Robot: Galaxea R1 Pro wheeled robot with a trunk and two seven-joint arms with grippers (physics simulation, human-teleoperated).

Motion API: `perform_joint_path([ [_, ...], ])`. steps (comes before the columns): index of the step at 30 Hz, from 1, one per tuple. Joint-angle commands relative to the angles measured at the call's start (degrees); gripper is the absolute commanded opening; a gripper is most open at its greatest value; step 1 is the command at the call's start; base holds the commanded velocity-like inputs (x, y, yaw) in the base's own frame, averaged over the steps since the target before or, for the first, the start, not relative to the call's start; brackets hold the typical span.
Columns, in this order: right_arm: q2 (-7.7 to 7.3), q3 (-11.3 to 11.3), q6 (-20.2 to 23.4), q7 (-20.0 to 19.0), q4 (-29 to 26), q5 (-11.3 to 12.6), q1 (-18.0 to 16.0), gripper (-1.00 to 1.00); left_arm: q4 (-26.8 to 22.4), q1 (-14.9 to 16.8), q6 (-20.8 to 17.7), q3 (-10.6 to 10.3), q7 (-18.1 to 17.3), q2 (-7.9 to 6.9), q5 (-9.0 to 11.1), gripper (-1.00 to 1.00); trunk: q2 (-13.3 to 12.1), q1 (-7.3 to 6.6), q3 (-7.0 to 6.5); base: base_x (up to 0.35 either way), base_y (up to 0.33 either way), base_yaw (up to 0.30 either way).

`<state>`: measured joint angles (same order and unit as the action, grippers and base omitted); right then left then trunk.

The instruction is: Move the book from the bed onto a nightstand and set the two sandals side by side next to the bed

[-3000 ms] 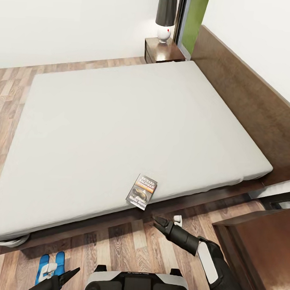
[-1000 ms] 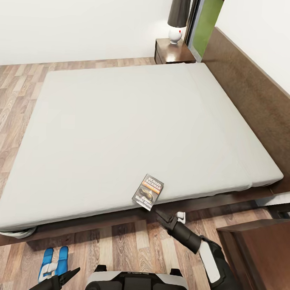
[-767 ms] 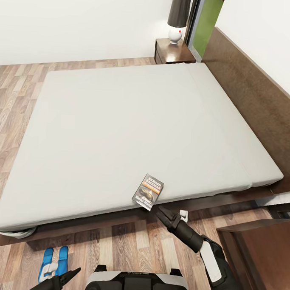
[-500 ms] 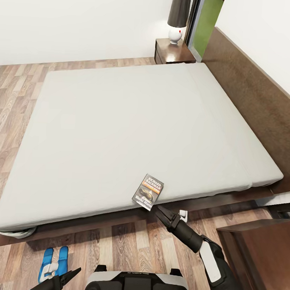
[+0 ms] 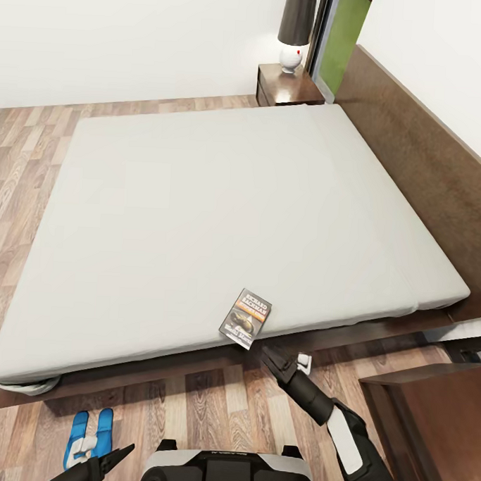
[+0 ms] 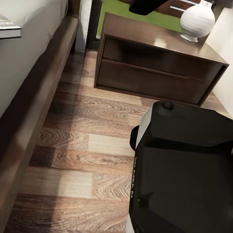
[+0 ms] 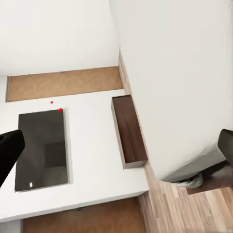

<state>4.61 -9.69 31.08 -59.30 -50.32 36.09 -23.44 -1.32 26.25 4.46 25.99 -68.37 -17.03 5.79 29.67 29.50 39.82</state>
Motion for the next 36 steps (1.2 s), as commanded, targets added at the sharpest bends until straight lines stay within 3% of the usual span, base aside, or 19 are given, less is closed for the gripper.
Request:
perform_joint_path([
  [1, 0.05, -0.16, 0.29, -0.11, 0.61, 0.18, -0.02, 1.0, 0.09, 0.03, 0.46, -0.5, -0.1, -0.02, 0.54, 1.0, 0.07, 0.02, 0.05, 0.0, 0.0, 0.0],
  [7, 0.09, 0.02, 0.11, -0.11, 1.55, 0.2, -0.02, 1.0, 0.09, 0.03, 0.46, -0.5, -0.1, -0.02, 0.55, 1.0, 0.07, 0.02, 0.05, 0.0, 0.0, 0.0],
  [12, 0.13, 0.15, -3.66, -0.17, 3.41, 0.26, -0.02, 1.0, 0.09, 0.03, 0.46, -0.5, -0.1, -0.02, 0.55, 1.0, 0.07, 0.02, 0.05, 0.0, 0.0, 0.0],
  [20, 0.1, 0.19, -5.13, -0.2, 3.86, 0.29, -0.02, 1.0, 0.08, 0.03, 0.39, -0.5, -0.15, -0.02, 0.55, 1.0, 0.07, 0.02, 0.05, 0.0, 0.0, 0.0],
  [36, 0.07, 0.19, -5.24, -0.2, 3.9, 0.3, -0.02, 1.0, 0.05, 0.03, 0.38, -0.5, -0.19, -0.02, 0.54, 1.0, 6.48, 3.54, 2.92, 0.0, 0.0, 0.0],
])
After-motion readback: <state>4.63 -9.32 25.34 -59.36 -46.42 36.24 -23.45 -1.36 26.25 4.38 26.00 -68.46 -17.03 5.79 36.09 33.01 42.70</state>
